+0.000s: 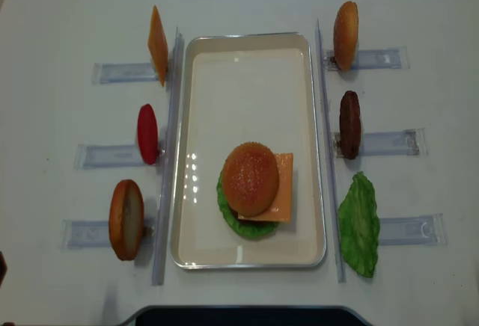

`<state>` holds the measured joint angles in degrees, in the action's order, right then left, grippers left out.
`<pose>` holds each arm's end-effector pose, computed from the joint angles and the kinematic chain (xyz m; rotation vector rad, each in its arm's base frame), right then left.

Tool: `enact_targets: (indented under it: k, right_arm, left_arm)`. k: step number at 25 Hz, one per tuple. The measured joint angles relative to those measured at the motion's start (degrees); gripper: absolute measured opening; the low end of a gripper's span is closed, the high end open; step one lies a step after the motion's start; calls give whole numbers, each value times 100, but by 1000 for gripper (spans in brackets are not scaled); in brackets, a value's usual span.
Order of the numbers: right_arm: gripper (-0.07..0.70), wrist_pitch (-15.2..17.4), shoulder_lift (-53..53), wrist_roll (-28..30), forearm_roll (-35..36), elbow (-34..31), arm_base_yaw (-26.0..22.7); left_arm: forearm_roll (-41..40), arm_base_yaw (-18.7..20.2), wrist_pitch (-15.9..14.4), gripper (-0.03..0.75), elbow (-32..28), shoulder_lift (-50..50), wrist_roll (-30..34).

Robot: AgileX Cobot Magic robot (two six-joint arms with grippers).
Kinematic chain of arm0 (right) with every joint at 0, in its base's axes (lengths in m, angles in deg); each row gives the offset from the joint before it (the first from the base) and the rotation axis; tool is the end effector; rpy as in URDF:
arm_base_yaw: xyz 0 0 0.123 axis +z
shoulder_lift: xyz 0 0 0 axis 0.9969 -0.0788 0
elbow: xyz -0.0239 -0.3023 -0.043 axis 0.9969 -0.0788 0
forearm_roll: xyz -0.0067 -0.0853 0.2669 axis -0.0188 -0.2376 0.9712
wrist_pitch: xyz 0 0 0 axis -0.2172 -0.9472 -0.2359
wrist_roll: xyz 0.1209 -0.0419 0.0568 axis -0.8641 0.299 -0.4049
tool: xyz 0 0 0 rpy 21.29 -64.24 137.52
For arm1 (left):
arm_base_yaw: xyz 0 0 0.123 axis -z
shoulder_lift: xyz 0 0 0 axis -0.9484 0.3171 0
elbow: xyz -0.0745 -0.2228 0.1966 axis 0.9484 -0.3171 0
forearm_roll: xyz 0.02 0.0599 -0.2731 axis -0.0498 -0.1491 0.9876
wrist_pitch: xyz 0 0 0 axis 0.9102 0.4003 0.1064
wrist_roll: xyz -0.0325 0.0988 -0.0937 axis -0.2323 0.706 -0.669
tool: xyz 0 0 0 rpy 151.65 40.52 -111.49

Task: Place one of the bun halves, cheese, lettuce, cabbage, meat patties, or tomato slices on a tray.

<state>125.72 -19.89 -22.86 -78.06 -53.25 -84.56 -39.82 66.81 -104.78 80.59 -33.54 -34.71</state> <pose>0.0496 0.0090 0.2716 -0.0567 2.1220 0.0688 0.0398 -0.0028 0.2552 -0.0356 2.1032 0.0180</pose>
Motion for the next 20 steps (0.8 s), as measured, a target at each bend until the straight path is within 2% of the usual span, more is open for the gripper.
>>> enact_targets:
  k: [7, 20]
  right_arm:
    - [481, -49, 493, 26, -6, -7, 0]
    - [481, 264, 499, 99, -6, -177, 0]
  left_arm:
    - [0, 0, 0, -1, 0, 0, 0]
    - [0, 0, 0, -1, 0, 0, 0]
